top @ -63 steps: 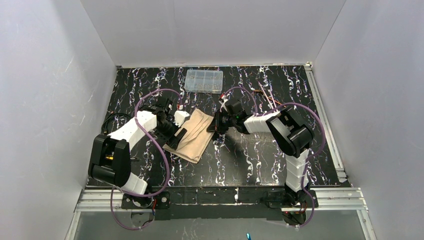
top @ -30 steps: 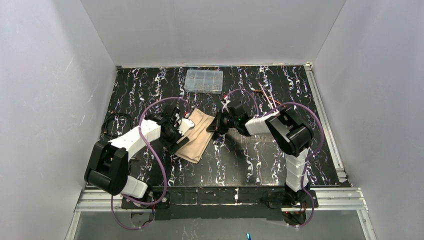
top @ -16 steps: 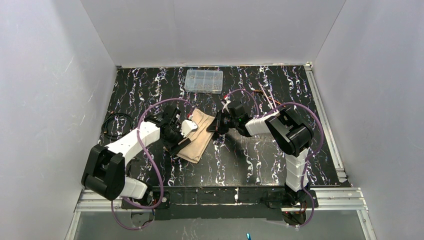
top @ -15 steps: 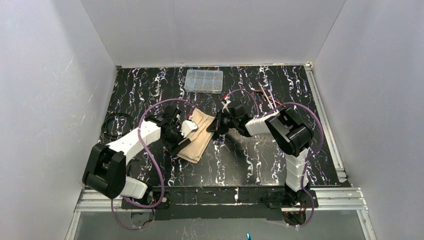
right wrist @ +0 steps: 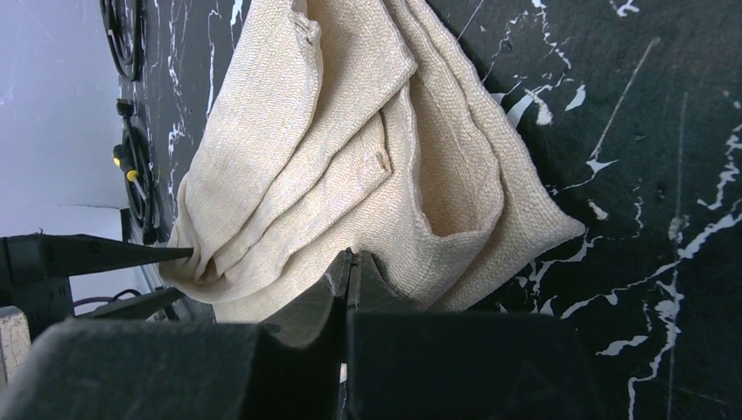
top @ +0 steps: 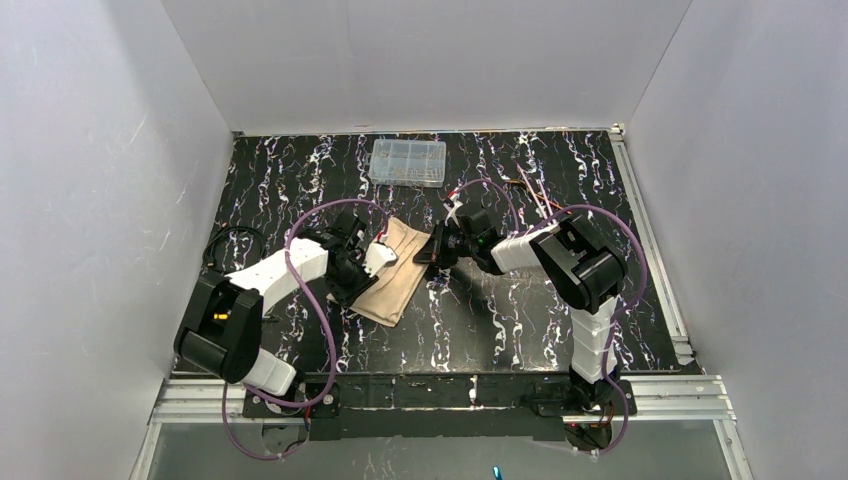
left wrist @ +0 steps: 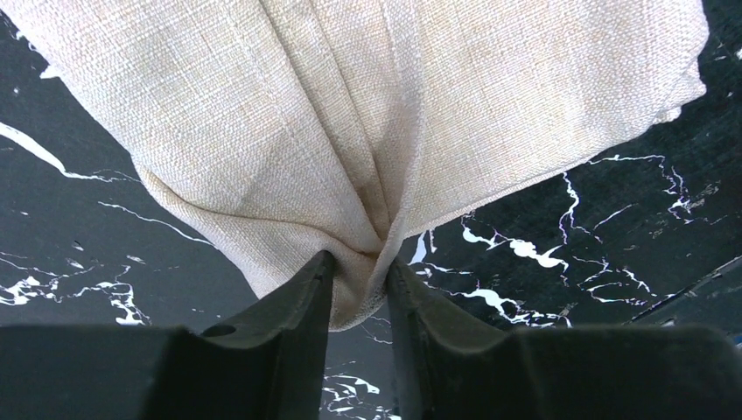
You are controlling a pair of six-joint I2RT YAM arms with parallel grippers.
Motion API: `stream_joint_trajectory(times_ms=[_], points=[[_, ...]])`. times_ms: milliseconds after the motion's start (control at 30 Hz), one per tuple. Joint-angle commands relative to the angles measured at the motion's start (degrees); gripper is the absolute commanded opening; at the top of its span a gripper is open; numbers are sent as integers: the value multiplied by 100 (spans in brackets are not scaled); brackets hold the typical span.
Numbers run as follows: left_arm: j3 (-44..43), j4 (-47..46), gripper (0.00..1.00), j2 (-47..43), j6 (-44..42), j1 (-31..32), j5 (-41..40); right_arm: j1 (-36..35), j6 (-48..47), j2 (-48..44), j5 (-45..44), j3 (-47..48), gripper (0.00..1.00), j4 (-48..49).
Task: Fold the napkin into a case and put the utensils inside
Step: Smooth out the 2/3-rectangle-folded napkin at the center of the board.
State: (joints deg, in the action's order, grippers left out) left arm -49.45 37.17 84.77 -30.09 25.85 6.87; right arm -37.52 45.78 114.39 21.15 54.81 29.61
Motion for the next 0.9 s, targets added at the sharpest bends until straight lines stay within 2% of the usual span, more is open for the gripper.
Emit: stream_joint_trajectory(times_ms=[0,100,167,200,867], points=[[-126,11,23,-99,20,57,52,19,-62,55,-43,-138,3,-171],[-102,6,14,-172,-54,60,34,23,-60,77,-51,-145,2,-177],[-79,43,2,-198,-107,61,60,25,-39,90,-72,-147,2,-191],[-67,51,0,-208,-137,61,72,21,-35,97,-83,-146,2,-196],[234,276,0,-525,-869,351,359,56,151,137,-328,-273,1,-199]])
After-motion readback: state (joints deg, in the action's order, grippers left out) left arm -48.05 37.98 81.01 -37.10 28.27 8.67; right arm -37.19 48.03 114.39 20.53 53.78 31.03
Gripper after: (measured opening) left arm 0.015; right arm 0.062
